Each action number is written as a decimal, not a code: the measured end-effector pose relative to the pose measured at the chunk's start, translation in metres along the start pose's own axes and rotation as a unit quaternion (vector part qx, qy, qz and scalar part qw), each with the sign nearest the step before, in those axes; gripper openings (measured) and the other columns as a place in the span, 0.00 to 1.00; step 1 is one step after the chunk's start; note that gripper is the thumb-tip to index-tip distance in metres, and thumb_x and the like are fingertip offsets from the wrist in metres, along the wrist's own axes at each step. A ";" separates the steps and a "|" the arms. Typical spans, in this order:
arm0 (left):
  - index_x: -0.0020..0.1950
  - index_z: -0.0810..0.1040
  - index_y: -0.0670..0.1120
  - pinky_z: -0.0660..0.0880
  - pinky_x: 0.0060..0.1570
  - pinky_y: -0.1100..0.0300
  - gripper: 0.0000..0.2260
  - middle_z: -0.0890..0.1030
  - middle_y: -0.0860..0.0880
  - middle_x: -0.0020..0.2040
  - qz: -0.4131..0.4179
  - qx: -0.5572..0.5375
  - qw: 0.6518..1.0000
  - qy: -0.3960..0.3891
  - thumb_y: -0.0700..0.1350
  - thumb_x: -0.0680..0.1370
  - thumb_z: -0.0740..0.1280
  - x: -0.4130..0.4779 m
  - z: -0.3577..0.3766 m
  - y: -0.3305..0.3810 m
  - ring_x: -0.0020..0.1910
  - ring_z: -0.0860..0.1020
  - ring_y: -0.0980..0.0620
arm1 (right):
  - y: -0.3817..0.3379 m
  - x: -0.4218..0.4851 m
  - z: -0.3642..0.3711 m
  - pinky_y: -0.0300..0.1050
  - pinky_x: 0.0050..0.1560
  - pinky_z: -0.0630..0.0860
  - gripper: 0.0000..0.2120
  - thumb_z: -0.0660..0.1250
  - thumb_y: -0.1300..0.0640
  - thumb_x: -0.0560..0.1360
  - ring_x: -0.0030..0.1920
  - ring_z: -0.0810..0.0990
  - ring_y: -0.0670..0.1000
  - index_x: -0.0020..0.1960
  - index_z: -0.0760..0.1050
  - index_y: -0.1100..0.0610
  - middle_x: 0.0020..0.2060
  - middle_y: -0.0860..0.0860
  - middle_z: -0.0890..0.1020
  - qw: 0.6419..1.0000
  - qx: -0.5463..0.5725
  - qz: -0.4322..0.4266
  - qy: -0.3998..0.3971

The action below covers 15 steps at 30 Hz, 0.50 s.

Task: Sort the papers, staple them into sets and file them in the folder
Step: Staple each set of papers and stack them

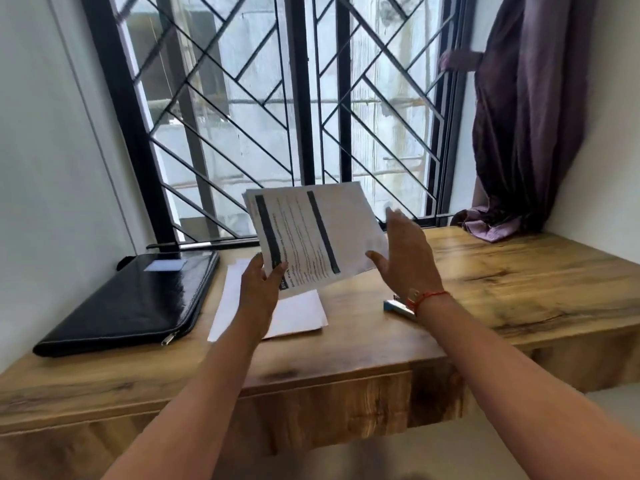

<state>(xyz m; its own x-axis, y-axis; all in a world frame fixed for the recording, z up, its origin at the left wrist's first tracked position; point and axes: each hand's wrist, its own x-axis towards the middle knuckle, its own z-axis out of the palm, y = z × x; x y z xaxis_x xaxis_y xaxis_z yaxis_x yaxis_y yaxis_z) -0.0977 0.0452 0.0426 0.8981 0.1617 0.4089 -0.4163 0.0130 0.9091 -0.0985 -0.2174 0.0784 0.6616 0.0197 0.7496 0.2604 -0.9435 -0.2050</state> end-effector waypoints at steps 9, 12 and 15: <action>0.54 0.78 0.55 0.77 0.50 0.47 0.08 0.82 0.45 0.52 0.114 0.162 0.980 -0.001 0.42 0.83 0.64 0.026 -0.052 0.089 0.51 0.81 0.44 | -0.060 0.082 -0.031 0.57 0.74 0.61 0.37 0.65 0.46 0.75 0.77 0.58 0.63 0.78 0.58 0.60 0.77 0.60 0.61 0.990 -0.026 -0.106 0.093; 0.52 0.79 0.58 0.78 0.47 0.49 0.08 0.83 0.47 0.49 0.117 0.169 0.979 -0.004 0.44 0.81 0.65 0.026 -0.073 0.112 0.48 0.81 0.47 | -0.060 0.088 -0.035 0.56 0.58 0.75 0.16 0.66 0.52 0.76 0.61 0.78 0.63 0.63 0.73 0.55 0.58 0.58 0.80 0.989 0.064 -0.129 0.038; 0.49 0.77 0.56 0.79 0.35 0.55 0.05 0.83 0.49 0.41 0.084 0.149 0.985 0.004 0.46 0.79 0.70 0.026 -0.093 0.132 0.40 0.82 0.50 | -0.061 0.083 -0.034 0.52 0.40 0.76 0.05 0.63 0.51 0.79 0.42 0.81 0.62 0.49 0.74 0.52 0.40 0.57 0.83 0.988 0.116 -0.100 0.001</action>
<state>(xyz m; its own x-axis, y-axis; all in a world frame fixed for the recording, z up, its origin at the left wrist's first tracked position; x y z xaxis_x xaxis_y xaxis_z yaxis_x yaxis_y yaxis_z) -0.1424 0.1430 0.1661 0.8179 0.1448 0.5569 -0.4984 -0.3053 0.8114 -0.0837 -0.1696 0.1743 0.5794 0.1984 0.7905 0.5408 -0.8192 -0.1908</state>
